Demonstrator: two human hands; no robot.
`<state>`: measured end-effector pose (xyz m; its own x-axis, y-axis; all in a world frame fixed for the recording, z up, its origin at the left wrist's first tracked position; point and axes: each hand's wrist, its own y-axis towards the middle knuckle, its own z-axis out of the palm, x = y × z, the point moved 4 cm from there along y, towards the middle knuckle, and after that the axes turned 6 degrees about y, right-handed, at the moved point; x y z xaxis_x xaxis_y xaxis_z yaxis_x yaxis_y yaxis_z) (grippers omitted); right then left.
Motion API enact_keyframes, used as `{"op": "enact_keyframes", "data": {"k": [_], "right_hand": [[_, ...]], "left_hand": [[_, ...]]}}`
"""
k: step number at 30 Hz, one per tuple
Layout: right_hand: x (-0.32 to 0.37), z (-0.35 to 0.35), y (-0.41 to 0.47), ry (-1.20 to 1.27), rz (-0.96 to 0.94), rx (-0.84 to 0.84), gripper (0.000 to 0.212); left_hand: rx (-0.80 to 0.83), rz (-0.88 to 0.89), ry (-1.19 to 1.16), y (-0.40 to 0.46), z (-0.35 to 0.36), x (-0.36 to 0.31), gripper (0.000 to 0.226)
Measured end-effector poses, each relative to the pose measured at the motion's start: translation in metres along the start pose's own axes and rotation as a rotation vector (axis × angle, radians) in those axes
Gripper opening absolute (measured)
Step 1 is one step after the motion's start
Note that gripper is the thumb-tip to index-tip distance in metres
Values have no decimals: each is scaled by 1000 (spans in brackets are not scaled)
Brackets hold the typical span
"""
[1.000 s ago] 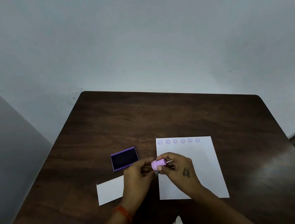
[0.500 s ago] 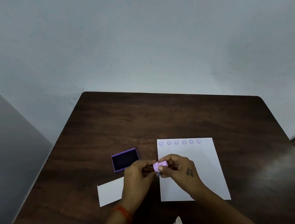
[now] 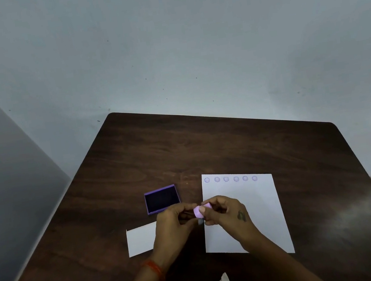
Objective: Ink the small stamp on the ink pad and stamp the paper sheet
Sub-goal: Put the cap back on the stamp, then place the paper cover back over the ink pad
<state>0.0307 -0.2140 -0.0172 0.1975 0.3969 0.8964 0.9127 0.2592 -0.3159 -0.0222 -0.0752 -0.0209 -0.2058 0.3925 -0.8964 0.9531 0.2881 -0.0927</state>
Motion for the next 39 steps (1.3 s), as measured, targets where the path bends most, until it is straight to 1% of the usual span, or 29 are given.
{"op": "enact_keyframes", "data": {"k": [3,5,9,12,14,16,17,19,21,25,27,30,35,37,39], "right_hand": [[-2,7,-1,85,7,56,25],[-3,11,0,127,49,74,25],[-7,25,5,276,197,99,31],[-8,34,10,275,226,121,29],[-10,37,17,151,153,88,21],[-11,40,25,-60,42,16,16],[-11,42,28,-127,1,-18,15],[-15,49,33,-161,-39,-61,22],[-21,55,37,-177,-37,-48,24],[-30,64,42,-321,-67,19,16],[-30,65,43,-401,-92,41,22],[-27,64,41,-436,-103,54,27],[-3,61,29,-417,-231,-70,39],[7,70,22,-360,-279,-43,41],[11,84,17,-326,-267,22,38]], "left_hand": [[0,30,5,-2,-1,-1,31],[-12,35,32,-2,-2,2,38],[-58,38,76,-1,-5,10,26],[-71,15,99,1,-8,17,28],[-76,-20,107,3,-12,23,39],[-82,-68,121,4,-17,31,50],[-85,-89,138,3,-20,35,52],[-80,-122,172,2,-25,43,55],[-89,-134,178,1,-30,50,56],[-120,-137,169,-2,-35,59,57],[-116,-140,180,-3,-36,61,56],[-103,-152,194,-3,-37,64,55],[-142,-176,221,-3,-48,69,52],[-183,-200,242,-5,-55,73,50],[-220,-224,274,-8,-62,77,47]]}}
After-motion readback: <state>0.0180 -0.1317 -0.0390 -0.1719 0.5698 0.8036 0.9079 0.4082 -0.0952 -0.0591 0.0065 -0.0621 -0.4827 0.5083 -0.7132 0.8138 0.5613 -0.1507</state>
